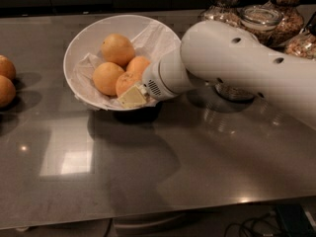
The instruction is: Pick orange from white bowl
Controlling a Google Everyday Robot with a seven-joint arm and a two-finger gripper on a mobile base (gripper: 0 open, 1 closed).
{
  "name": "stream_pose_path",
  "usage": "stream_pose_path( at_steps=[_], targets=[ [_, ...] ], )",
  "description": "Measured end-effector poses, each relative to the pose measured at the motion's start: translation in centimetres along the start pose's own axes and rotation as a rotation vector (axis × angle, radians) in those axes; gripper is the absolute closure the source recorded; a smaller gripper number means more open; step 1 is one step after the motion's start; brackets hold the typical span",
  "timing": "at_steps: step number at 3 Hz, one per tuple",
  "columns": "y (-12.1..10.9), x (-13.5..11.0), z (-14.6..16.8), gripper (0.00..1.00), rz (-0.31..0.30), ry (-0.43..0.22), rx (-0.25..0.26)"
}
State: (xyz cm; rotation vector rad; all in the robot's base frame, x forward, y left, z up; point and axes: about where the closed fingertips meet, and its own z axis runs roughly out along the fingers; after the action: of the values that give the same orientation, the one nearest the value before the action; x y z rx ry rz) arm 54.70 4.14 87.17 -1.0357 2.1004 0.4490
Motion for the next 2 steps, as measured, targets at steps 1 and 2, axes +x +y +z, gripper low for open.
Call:
stream_pose_path(
  at_steps=[1,2],
  targets=[
    [-0.02,-0.35,-0.69,1.00,0.004,-0.022,-0.016],
    [-0.17,-0.58,-1.45,1.00,0.012,-0.047,-0.032]
  ],
)
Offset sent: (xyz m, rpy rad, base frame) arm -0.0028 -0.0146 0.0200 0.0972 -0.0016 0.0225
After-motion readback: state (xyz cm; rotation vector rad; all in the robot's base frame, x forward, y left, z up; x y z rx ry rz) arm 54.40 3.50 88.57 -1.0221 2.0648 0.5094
